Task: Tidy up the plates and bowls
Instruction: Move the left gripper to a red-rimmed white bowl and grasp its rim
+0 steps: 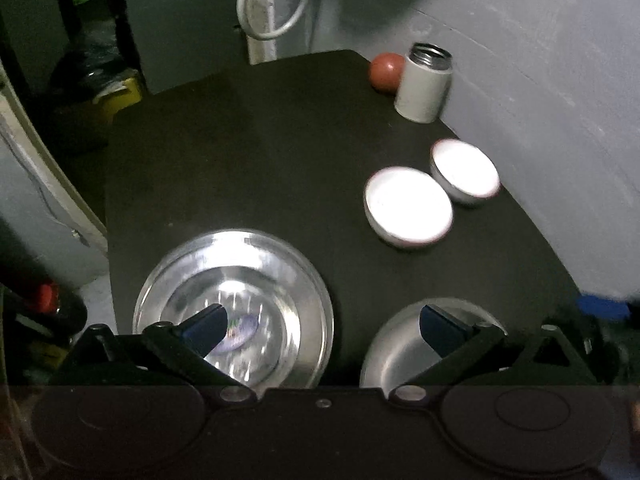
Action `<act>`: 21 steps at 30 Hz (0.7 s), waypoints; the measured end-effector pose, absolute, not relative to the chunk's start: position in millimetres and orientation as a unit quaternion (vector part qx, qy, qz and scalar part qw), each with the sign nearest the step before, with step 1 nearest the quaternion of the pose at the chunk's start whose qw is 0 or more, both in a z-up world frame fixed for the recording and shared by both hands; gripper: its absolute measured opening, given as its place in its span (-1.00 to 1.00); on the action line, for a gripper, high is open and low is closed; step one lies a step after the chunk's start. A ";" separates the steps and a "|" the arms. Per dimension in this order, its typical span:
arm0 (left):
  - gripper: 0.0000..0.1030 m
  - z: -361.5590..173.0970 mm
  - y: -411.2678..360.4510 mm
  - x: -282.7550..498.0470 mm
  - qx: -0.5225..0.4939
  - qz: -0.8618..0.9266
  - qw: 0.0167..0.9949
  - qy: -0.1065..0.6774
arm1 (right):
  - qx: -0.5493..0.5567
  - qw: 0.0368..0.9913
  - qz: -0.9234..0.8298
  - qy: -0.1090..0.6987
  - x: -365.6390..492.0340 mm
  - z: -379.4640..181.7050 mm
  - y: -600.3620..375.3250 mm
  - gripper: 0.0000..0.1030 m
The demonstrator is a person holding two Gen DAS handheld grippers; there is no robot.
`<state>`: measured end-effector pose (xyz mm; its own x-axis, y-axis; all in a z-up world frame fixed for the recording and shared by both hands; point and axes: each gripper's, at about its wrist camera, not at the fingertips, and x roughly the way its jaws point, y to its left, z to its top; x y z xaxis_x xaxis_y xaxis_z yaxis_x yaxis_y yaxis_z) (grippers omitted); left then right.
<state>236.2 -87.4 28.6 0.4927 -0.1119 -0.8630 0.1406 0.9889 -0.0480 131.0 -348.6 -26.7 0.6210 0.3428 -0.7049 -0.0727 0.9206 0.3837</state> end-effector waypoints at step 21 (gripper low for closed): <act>0.98 -15.6 -115.7 346.6 -0.022 -0.079 0.856 0.510 | 0.150 0.917 0.054 0.365 205.7 -28.2 -322.8 0.79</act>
<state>346.6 -115.7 -15.6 0.4677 -0.1582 -0.8696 0.1141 0.9864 -0.1181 205.7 -322.8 -28.2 0.7279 0.2089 -0.6531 0.0103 0.9490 0.3150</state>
